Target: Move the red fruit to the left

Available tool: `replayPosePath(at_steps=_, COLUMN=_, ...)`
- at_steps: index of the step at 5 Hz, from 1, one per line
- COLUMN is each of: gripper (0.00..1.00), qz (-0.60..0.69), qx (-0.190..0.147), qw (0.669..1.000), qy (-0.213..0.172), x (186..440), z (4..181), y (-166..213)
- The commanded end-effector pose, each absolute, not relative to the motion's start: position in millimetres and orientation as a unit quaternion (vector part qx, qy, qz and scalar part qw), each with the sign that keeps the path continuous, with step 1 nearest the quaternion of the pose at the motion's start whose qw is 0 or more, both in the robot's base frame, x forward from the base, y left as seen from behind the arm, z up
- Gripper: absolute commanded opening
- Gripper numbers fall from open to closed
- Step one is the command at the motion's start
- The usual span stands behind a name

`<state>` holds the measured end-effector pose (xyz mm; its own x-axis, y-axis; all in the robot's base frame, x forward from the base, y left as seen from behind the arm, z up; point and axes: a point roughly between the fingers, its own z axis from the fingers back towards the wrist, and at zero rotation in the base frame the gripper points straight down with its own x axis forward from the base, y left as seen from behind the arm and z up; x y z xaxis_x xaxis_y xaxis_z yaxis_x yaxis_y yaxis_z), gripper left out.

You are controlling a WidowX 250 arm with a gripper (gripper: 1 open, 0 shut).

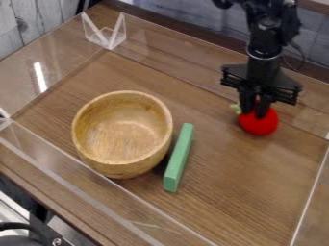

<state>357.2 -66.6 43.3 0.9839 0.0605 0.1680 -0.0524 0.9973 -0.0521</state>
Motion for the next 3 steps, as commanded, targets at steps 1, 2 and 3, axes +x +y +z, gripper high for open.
replayPosePath(at_steps=1, gripper=1.0, qz=0.027, qx=-0.027, qw=0.993, qy=-0.113, x=363.8, z=61.5, y=-55.9)
replayPosePath(at_steps=2, gripper=0.0, qz=0.024, qx=-0.026, qw=0.993, qy=-0.115, x=364.1, z=60.5, y=-51.1)
replayPosePath(at_steps=3, gripper=0.0, qz=0.019, qx=-0.027, qw=0.993, qy=-0.118, x=365.8, z=71.6, y=-45.7)
